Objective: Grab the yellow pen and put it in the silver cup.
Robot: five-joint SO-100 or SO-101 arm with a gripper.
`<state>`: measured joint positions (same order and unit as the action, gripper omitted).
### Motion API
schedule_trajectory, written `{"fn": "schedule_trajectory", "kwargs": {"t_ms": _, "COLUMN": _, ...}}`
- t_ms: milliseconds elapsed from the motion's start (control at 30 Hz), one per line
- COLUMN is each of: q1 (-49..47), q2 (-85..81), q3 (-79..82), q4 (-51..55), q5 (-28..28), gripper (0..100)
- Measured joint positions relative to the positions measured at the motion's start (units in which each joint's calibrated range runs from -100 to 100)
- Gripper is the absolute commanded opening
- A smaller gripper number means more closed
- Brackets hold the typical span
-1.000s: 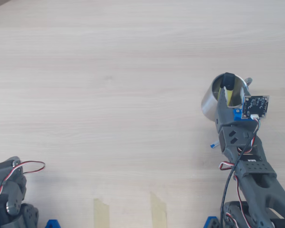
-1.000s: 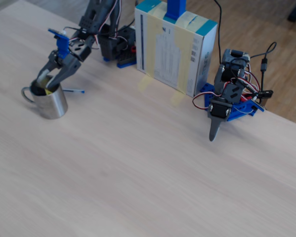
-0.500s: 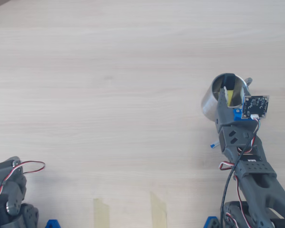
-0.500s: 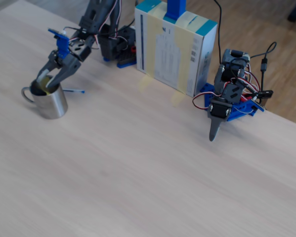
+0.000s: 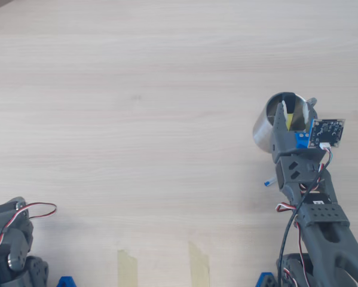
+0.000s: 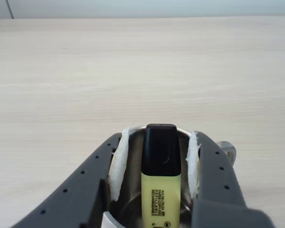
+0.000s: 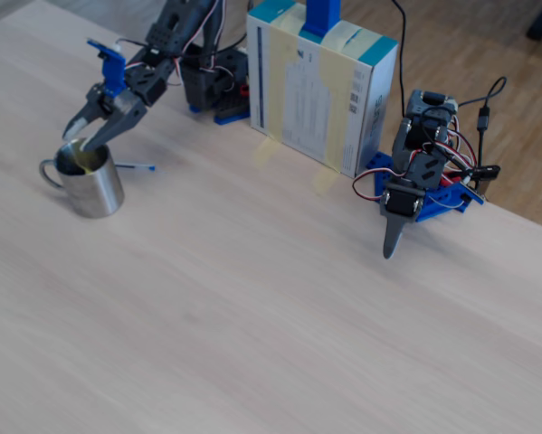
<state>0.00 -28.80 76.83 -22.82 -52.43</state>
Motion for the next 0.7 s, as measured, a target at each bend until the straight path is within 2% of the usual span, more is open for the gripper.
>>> {"fn": "schedule_trajectory", "kwargs": {"t_ms": 700, "q1": -2.34, "q2": -13.01, "q3": -0.45, "q4": 12.19, "q5": -0.10, "gripper": 20}}
